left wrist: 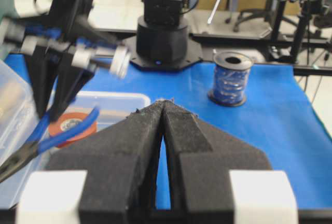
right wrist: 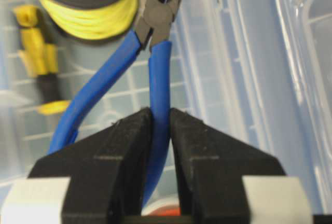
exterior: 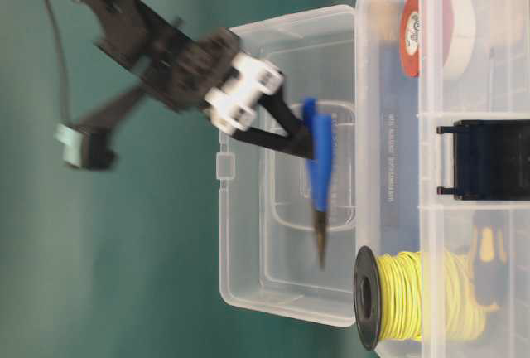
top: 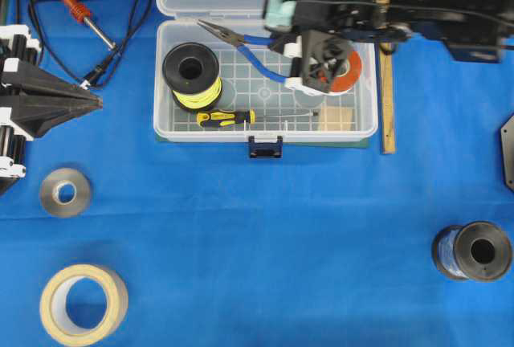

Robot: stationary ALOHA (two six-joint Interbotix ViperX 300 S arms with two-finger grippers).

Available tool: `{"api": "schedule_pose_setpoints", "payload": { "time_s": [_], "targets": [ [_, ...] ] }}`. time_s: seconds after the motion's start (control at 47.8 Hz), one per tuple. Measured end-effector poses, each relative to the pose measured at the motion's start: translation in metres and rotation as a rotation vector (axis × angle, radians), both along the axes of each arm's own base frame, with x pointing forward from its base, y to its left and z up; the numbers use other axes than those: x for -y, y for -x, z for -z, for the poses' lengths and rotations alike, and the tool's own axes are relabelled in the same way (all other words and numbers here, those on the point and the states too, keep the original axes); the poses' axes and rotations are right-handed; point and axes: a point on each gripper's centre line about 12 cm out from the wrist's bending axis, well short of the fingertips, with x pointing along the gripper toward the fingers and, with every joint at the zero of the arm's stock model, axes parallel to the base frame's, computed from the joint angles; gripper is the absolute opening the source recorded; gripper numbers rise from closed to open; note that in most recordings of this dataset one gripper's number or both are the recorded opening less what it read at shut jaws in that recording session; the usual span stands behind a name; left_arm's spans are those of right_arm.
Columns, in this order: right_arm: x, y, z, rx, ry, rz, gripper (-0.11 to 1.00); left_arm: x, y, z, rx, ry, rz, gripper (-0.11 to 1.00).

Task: Pick the nipper from the toolbox among several items.

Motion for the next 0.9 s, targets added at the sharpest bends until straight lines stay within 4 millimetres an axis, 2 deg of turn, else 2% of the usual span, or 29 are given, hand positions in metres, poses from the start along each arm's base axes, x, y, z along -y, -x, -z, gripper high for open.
{"api": "schedule_pose_setpoints", "payload": {
  "time_s": [0.126,0.209,0.377,0.461,0.691,0.817,0.901],
  "targets": [
    [-0.040,0.005,-0.012,0.034,-0.012,-0.076,0.13,0.000,0.000,0.000,0.000,-0.001,0.000,0.00],
    [-0.071,0.004,-0.012,0.043,-0.028,-0.138,0.13,0.000,0.000,0.001,-0.003,-0.001,0.000,0.00],
    [-0.131,0.001,-0.004,0.055,-0.076,-0.246,0.13,0.000,0.000,0.001,-0.003,0.000,0.000,0.00],
    [-0.154,-0.002,0.013,0.032,-0.105,-0.276,0.13,0.000,0.000,0.002,-0.006,-0.002,0.000,0.00],
    [-0.184,-0.011,0.071,-0.069,-0.176,-0.260,0.13,0.000,0.001,0.005,-0.012,0.002,0.000,0.00],
    [-0.189,-0.014,0.102,-0.119,-0.212,-0.222,0.13,0.000,0.001,0.006,-0.015,0.002,0.000,0.00],
    [-0.190,-0.014,0.114,-0.142,-0.227,-0.200,0.13,0.000,0.001,0.006,-0.015,0.002,0.000,0.00]
  ]
}}
